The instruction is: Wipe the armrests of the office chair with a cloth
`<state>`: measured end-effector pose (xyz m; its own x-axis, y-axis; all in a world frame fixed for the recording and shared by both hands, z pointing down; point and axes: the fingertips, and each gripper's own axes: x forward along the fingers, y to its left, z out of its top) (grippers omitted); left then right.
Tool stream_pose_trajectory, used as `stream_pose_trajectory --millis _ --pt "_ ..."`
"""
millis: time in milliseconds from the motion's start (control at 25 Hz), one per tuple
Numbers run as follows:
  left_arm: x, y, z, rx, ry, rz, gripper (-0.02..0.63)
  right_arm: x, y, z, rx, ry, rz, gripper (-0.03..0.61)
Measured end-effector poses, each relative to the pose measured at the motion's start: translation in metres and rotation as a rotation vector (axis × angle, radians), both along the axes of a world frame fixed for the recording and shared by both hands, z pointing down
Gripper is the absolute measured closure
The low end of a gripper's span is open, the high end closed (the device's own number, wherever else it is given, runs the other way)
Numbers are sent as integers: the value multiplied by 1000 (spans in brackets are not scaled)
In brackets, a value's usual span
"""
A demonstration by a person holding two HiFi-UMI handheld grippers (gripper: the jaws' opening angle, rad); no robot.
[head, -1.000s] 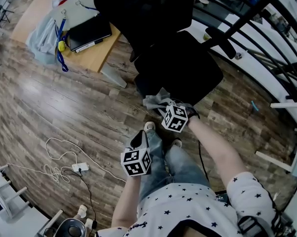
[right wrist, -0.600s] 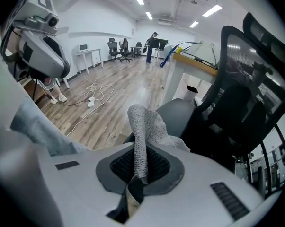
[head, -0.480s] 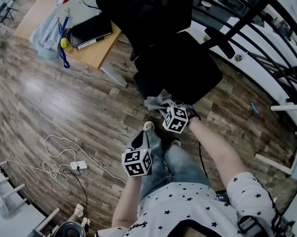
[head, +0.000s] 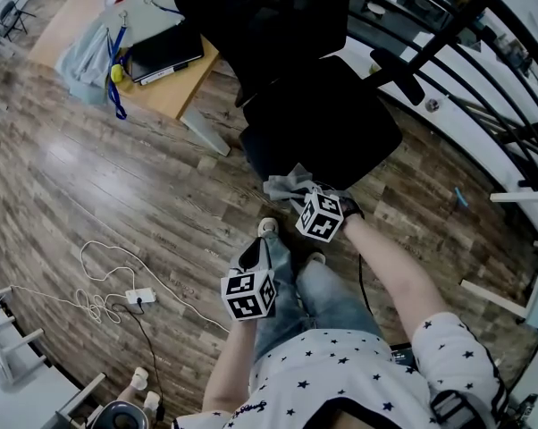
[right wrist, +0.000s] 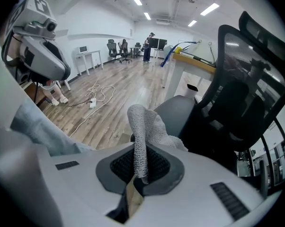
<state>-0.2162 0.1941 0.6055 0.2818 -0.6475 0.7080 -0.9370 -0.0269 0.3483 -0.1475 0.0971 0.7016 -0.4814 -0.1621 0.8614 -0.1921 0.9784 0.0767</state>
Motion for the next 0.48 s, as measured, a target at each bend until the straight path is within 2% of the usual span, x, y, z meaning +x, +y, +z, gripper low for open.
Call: stream_pose_trajectory --millis 480 --pt "8 5 -2 10 -6 -3 606 9 8 2 -1 15 -14 554"
